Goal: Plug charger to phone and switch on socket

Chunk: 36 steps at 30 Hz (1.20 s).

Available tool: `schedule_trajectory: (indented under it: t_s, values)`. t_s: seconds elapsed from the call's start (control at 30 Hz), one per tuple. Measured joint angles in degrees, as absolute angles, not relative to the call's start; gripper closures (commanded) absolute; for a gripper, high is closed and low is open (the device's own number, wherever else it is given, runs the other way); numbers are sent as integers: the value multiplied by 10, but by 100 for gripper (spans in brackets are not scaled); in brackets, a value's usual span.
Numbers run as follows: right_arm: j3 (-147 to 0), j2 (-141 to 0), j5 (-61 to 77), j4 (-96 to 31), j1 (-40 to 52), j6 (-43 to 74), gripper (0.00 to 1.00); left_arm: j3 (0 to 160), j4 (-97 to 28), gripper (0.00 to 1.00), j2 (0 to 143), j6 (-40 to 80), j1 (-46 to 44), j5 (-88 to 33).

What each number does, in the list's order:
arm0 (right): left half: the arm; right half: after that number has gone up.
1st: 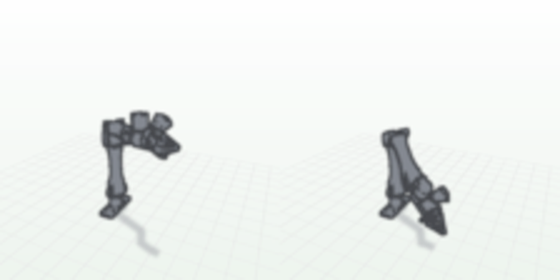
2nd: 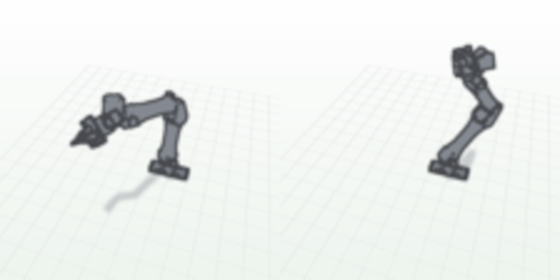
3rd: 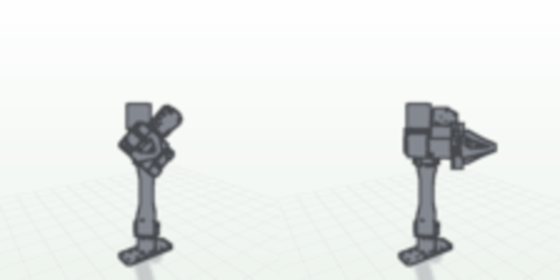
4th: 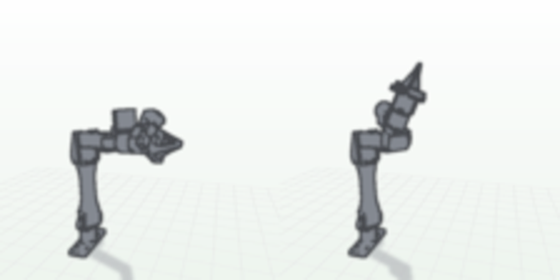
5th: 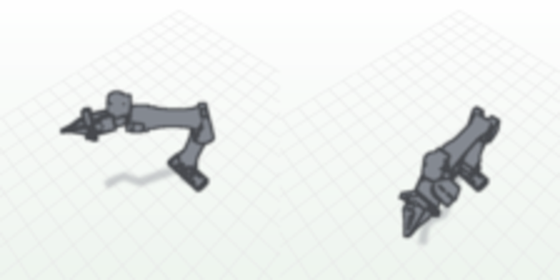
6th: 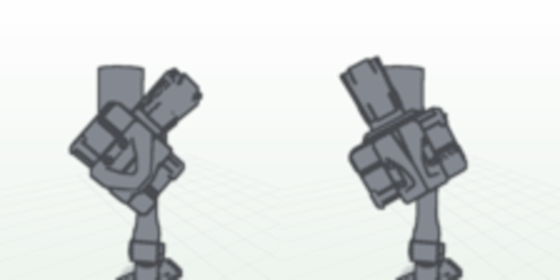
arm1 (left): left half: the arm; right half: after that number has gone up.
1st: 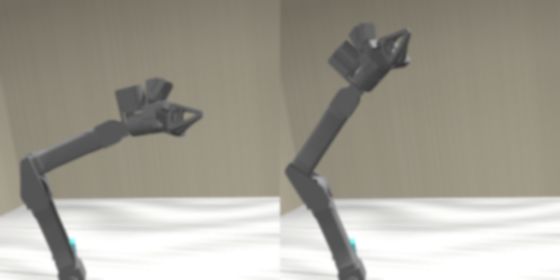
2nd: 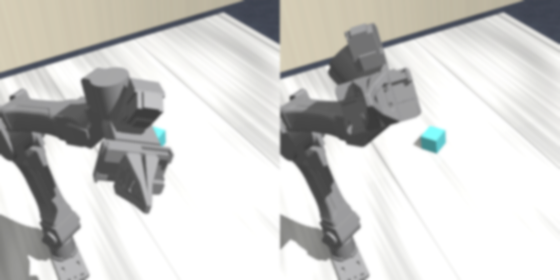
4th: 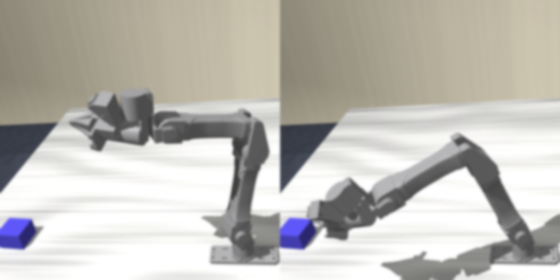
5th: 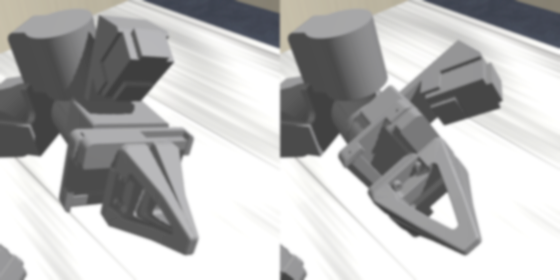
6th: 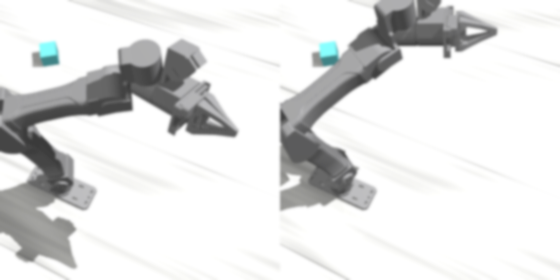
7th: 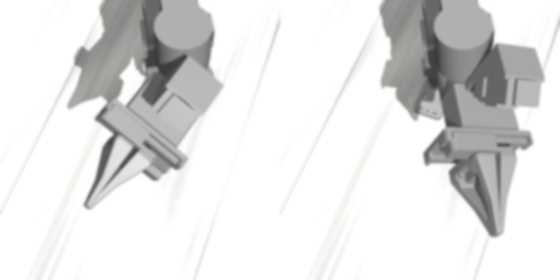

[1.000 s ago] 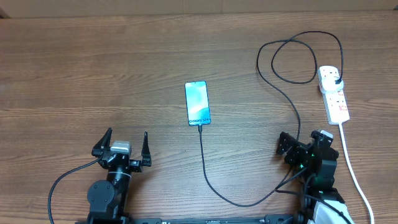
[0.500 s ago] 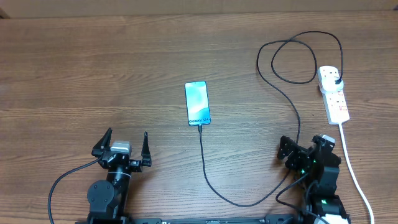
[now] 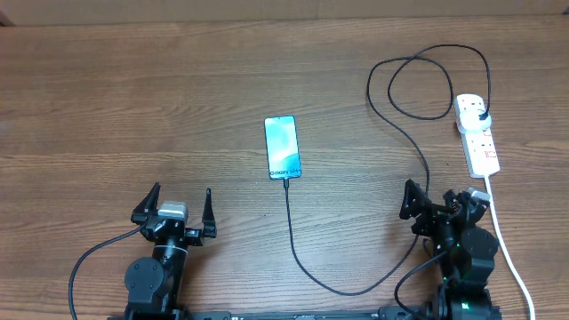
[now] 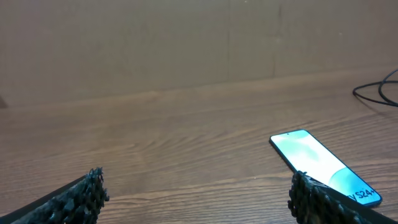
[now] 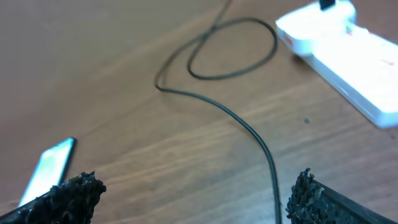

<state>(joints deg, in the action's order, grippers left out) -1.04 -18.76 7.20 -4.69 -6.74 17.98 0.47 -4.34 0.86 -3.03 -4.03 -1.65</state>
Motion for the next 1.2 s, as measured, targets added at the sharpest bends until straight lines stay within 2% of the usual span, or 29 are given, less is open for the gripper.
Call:
schedule_trajectory:
  t_s: [0.63, 1.2]
  values:
    - [-10, -11, 73, -39, -60, 180, 0, 5, -43, 1, 9, -30, -40, -16]
    - [-10, -7, 73, -41, -60, 180, 0, 5, -43, 0, 9, -30, -40, -16]
